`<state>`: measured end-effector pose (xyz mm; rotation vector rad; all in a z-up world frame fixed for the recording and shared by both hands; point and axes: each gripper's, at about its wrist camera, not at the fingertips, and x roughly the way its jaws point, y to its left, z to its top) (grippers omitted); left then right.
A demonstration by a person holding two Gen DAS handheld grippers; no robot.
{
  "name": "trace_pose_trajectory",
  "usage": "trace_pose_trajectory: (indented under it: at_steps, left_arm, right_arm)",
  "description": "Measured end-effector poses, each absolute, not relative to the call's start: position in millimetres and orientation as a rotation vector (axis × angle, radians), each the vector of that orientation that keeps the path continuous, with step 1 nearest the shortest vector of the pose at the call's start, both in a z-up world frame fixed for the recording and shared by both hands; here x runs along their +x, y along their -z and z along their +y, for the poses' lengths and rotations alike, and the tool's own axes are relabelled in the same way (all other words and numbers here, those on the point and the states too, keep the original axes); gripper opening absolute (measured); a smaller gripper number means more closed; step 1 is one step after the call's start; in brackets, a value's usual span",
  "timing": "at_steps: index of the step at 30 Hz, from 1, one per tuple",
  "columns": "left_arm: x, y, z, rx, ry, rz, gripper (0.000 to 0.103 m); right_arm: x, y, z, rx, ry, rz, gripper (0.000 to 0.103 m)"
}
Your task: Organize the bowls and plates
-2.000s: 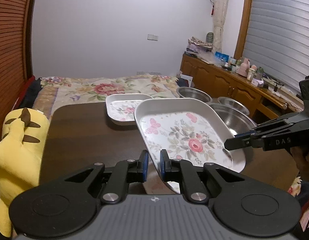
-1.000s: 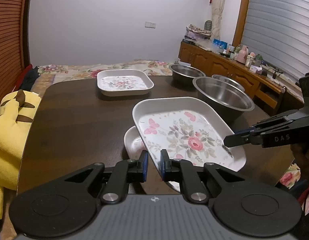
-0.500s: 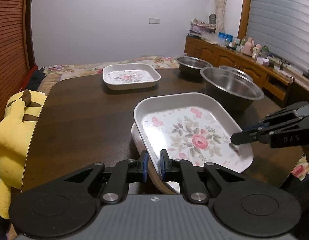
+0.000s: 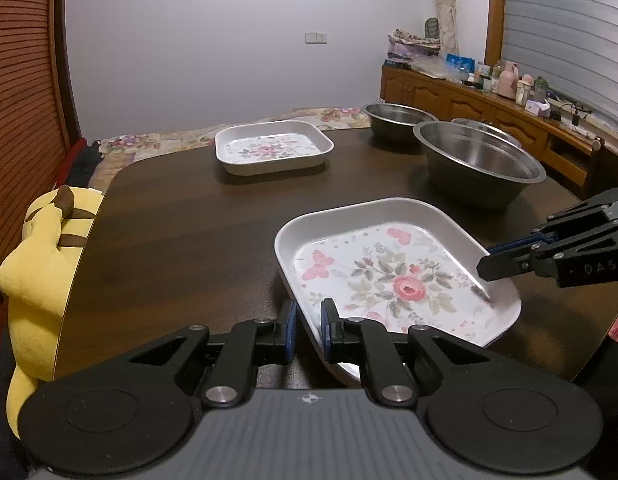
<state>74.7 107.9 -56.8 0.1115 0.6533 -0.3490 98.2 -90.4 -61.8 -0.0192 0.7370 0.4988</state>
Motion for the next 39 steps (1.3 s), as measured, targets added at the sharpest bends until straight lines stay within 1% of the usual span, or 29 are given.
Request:
trace_pose_trajectory:
  at_steps: [15,19,26,28,31,33,34,35,36,37,39]
  left_arm:
    - [72,46,112,0.098,0.34,0.622,0.014]
    - [77,35,113,0.093,0.34,0.6,0.014]
    - [101,5,113,0.099,0.334,0.543,0.014]
    - [112,-2,115,0.09,0.334,0.535,0.015]
    - [134,-10,115,0.094,0.312,0.523,0.022]
    - [150,-14,117,0.086,0.3,0.523,0.027]
    - [158,-15,117,0.081,0.293,0.525,0.027]
    - [168,-16,118,0.078,0.284,0.528,0.027]
    - [175,-17,119,0.076,0.277,0.531,0.027]
    - [183,-18,119,0.072,0.271,0.534,0.028]
    - [198,-18,122,0.061,0.263,0.54,0.03]
  right_arm:
    - [96,50,-97,-0.019,-0.489,0.707,0.014]
    - [99,33,-100,-0.022,-0.491,0.665,0.014]
    - [119,-18,-105,-0.064,-0.479,0.547,0.014]
    - [128,-28,-105,-0.067,-0.48,0.526,0.014]
    - [145,-39,-103,-0.074,-0.492,0.504,0.014]
    - [159,-42,-102,-0.072,-0.496,0.502,0.016]
    - [166,-43,-101,-0.067,-0.496,0.505,0.022]
    - [175,-43,-101,-0.055,-0.495,0.51,0.033]
    - [182,-42,-101,-0.04,-0.493,0.517,0.039]
    - [189,-39,-102,-0.026,-0.495,0.527,0.042]
    - [205,-35,-100,-0.017,-0.502,0.549,0.042]
